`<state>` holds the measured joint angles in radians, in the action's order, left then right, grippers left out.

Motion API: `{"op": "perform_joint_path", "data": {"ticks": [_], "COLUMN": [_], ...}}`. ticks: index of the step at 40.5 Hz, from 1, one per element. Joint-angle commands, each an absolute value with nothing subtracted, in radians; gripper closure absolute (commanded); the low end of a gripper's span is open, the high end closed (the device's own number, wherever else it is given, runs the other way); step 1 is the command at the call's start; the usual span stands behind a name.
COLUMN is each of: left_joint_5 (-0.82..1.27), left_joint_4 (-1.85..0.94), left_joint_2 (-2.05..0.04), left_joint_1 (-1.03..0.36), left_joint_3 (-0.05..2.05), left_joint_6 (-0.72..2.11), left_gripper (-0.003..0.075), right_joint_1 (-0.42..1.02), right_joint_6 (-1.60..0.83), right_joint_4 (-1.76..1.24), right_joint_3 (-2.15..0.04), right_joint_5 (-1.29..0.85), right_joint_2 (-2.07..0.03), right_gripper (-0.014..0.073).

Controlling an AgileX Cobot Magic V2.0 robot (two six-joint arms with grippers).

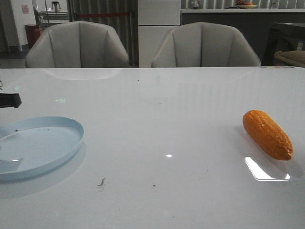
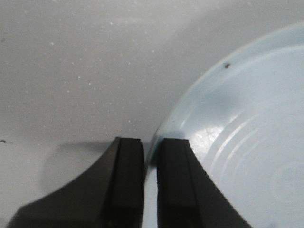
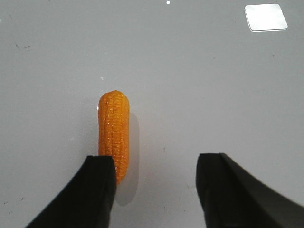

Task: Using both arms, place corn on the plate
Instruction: 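Lower the left gripper to the pale blue plate's rim and grip it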

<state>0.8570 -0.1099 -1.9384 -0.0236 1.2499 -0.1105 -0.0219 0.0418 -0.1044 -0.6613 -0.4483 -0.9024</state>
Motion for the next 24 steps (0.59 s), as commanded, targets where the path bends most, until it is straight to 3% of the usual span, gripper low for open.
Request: {"op": "perform_joint_path", "data": {"ticks": [1, 14, 24], "left_joint_5": [0.861, 1.026, 1.116], "left_joint_4": [-0.12, -0.129, -0.303], "left_joint_2": [-1.912, -1.912, -1.912], "left_joint_1": [-0.022, -0.022, -0.061], "left_joint_3": [1.268, 1.461, 1.679], "left_joint_6": [-0.119, -0.119, -0.119], "left_gripper": [0.0629, 0.0629, 0.0629], "right_joint_1": [-0.026, -0.026, -0.026], "right_joint_6": [0.034, 0.034, 0.034], "right_joint_4": [-0.104, -0.104, -0.104], "right_joint_3": [-0.695, -0.695, -0.695], "right_joint_5": [-0.386, -0.386, -0.386], "right_joint_2": [-0.895, -0.895, -0.895], "right_gripper": [0.0108, 0.0108, 0.0108]}}
